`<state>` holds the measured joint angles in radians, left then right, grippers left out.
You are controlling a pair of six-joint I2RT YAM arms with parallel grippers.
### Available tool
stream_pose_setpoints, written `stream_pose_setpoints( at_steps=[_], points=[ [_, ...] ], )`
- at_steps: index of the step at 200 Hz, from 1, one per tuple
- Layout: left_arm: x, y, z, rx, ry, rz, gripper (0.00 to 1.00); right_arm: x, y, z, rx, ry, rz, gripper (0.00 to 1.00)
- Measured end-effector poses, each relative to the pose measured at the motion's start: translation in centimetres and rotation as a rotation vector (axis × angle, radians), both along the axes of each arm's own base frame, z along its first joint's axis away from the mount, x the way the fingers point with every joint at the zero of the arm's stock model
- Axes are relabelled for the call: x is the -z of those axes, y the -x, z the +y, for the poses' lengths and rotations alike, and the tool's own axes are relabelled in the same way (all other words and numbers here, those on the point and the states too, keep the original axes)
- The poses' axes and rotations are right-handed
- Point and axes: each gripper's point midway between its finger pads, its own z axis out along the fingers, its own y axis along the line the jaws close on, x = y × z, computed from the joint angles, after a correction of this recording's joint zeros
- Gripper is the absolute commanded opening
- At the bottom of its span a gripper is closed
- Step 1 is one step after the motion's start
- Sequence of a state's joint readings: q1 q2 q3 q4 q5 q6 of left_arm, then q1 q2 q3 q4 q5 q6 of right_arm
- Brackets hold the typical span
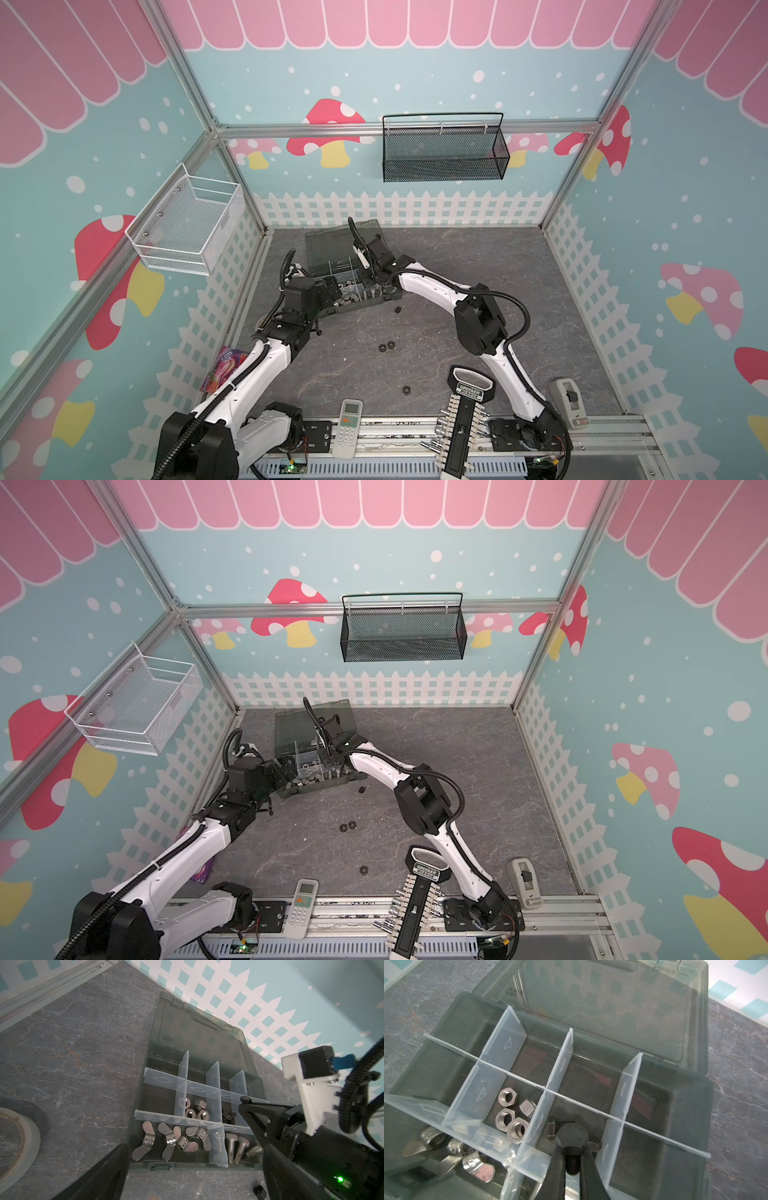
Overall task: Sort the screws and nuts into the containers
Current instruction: 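Carry the black bolt over the bolt compartment with the right gripper, then open the right gripper to drop the black bolt into the compartment, then move the left gripper down to the black nuts while the right gripper withdraws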
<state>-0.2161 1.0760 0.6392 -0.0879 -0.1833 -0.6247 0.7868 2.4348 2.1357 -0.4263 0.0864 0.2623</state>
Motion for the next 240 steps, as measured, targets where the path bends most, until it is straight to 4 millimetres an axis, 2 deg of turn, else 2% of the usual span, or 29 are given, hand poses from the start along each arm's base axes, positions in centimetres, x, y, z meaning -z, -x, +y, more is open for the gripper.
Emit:
stream_pose_setpoints(
  at_steps=[26,35,48,119,145,176,205,225,240],
  points=[
    [-0.1,0.0,0.0,0.000,0.001,-0.003,1.00,0.9,0.0,0.0,-0.001,0.010,0.012,0.21],
    [-0.1,0.0,0.0,0.000,0.001,-0.003,1.00,0.9,0.0,0.0,0.001,0.008,0.012,0.28],
    [0.0,0.0,0.0,0.000,0.001,-0.003,1.00,0.7,-0.1,0.0,0.000,0.004,0.009,0.32],
    [-0.3,0.0,0.0,0.003,-0.001,-0.008,1.00,0.5,-0.3,0.1,-0.005,0.000,-0.001,0.38],
    [-0.6,0.1,-0.1,0.009,0.005,-0.019,1.00,-0.2,-0.6,-0.5,0.012,-0.001,-0.012,0.42],
    [-0.8,0.4,-0.7,0.040,0.023,-0.017,0.99,-2.2,0.4,-2.6,0.052,-0.005,-0.022,0.46],
    [0.2,1.0,-1.7,0.088,0.040,0.017,0.99,-4.9,2.0,-5.3,0.100,-0.032,-0.053,0.50],
    [1.2,1.8,-3.2,0.141,0.045,0.054,0.99,-6.6,3.0,-7.3,0.150,-0.056,-0.076,0.55],
    [1.9,2.6,-5.2,0.206,0.045,0.080,0.98,-7.5,3.7,-9.3,0.204,-0.069,-0.090,0.60]
  ],
)
